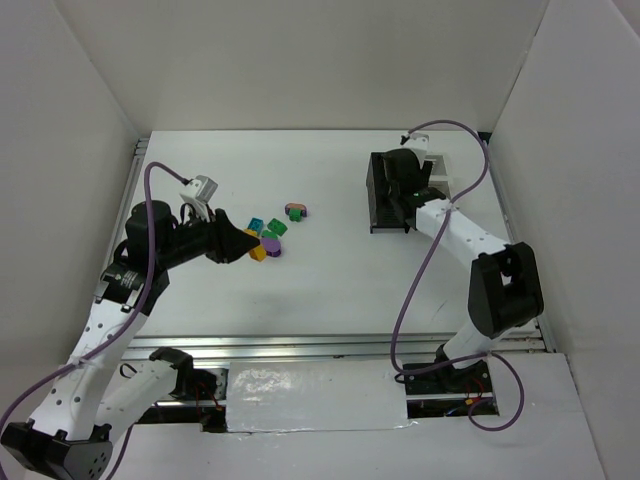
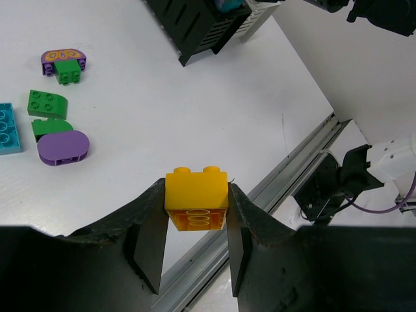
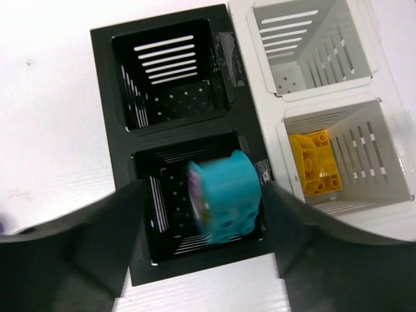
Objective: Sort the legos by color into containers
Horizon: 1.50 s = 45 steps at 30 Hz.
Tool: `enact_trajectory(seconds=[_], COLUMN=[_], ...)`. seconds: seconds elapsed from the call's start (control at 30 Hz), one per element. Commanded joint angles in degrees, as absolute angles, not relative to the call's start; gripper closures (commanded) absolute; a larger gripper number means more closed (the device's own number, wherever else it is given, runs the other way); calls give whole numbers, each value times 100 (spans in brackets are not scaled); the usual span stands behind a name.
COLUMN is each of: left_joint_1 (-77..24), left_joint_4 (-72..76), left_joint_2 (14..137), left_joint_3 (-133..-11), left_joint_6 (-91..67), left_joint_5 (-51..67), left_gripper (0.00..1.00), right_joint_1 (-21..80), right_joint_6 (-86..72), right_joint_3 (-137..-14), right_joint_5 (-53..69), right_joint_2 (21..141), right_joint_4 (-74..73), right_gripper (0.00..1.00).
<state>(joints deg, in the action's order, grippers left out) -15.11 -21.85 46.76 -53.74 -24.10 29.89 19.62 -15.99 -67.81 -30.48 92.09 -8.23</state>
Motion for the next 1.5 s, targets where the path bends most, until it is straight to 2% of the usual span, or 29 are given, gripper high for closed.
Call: enact_trajectory(seconds=[0.0, 0.07, 0.23, 0.3, 0.33, 0.37, 0.43, 0.47, 0.57, 0.67, 0.7, 0.8, 1.03, 1.17, 1.33, 1.37, 1.43, 1.47], left_joint_1=[-1529, -1529, -1529, -1521, -1529, -1529, -1521, -1521, -1520, -1521, -1521, -1521, -1521, -1521, -1529, -1538, -1547, -1556], left_joint_4=[-1978, -1977, -1873, -1680, -1566, -1425, -979, -819, -74, 368, 439, 519, 826, 1186, 1134, 1047, 871, 879], left_joint_2=[4667, 4667, 4684, 4684, 4702, 4737, 4798, 4860, 4957, 5010, 5010, 4966, 4843, 4738, 4571, 4562, 4579, 4579], left_joint_3=[-5414, -5423, -5414, -5397, -5414, -5405, -5502, -5537, -5677, -5774, -5774, -5704, -5362, -5195, -5168, -5211, -5256, -5256], left_joint_6=[-2329, -2338, -2426, -2635, -2741, -2881, -3312, -3618, -4059, -4438, -4465, -4500, -4623, -4764, -4562, -4501, -4377, -4377], left_joint_5=[3129, 3146, 3252, 3339, 3427, 3724, 4146, 4583, 5262, 5747, 5852, 5828, 5897, 6117, 6258, 6214, 6153, 6152], left_gripper=[100, 100, 100, 100, 100, 100, 100, 100, 100, 100, 100, 100, 100, 100, 100, 100, 100, 100], right_joint_1=[1942, 1942, 1960, 2039, 2065, 2065, 2092, 2109, 2661, 3573, 3716, 4007, 4421, 4491, 4649, 4676, 4746, 4772], right_joint_6=[-1626, -1652, -1705, -1688, -1688, -1583, -1416, -1354, -1433, -1178, -1273, -2054, -2460, -2812, -3067, -3076, -3024, -3050], right_joint_3=[-7049, -6961, -6987, -6857, -6742, -6593, -6232, -6153, -5986, -6152, -6126, -5855, -6108, -6424, -6679, -6749, -6820, -6829], right_joint_5=[-3059, -3024, -2822, -1903, -1272, 440, 2320, 4191, 5754, 5731, 5791, 6222, 5987, 5459, 5212, 5255, 5265, 5273], right_joint_2=[9088, 8931, 8632, 8124, 7956, 7771, 7376, 7278, 7058, 6943, 6943, 7022, 7224, 7488, 7681, 7708, 7796, 7839], right_joint_4=[-677, -668, -860, -914, -836, -713, -282, -177, 289, 63, 427, 1584, 2012, 1943, 1987, 1995, 1943, 1986], right_gripper=[16, 2, 0, 1, 2, 2, 4, 4, 5, 4, 3, 3, 3, 15, 20, 34, 58, 77])
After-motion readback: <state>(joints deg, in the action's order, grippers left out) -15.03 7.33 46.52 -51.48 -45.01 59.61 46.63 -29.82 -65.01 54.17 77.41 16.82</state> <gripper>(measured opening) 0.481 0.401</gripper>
